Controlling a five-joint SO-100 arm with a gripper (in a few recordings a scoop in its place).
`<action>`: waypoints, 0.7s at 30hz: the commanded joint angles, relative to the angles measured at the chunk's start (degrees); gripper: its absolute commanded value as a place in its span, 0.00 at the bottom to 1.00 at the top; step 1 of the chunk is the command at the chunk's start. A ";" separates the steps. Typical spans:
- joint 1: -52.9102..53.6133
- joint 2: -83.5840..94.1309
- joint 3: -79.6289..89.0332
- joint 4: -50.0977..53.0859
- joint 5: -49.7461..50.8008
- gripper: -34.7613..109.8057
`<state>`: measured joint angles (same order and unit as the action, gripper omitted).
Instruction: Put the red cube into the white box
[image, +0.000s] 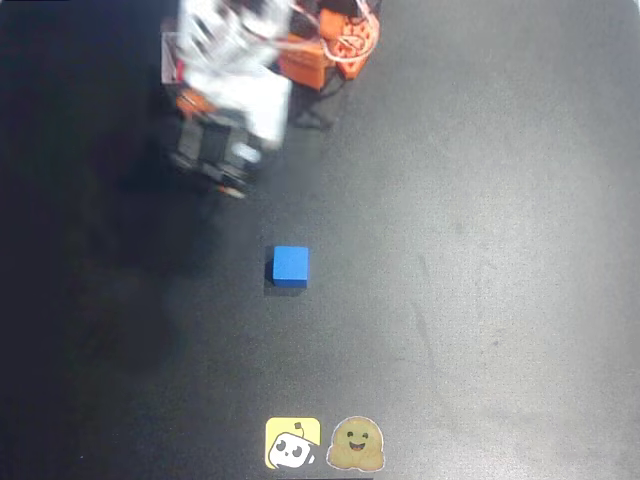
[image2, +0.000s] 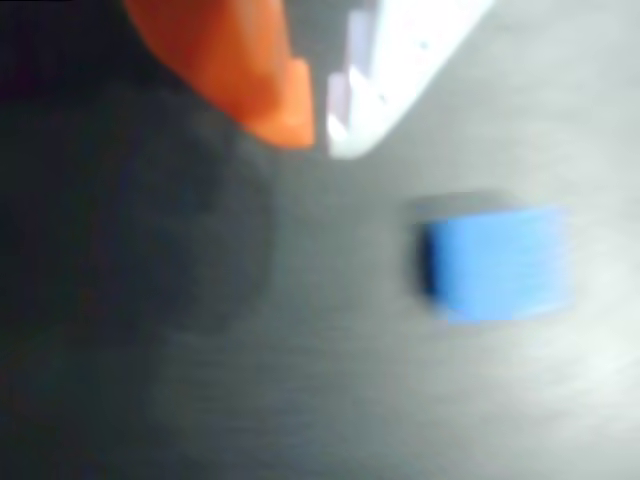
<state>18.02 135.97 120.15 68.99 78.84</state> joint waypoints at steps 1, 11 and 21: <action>-4.92 4.75 4.39 -1.76 -0.26 0.24; -14.06 42.80 32.43 1.93 -2.37 0.24; -15.21 47.11 43.77 -11.34 0.62 0.24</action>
<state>3.25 182.90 161.46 63.81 78.49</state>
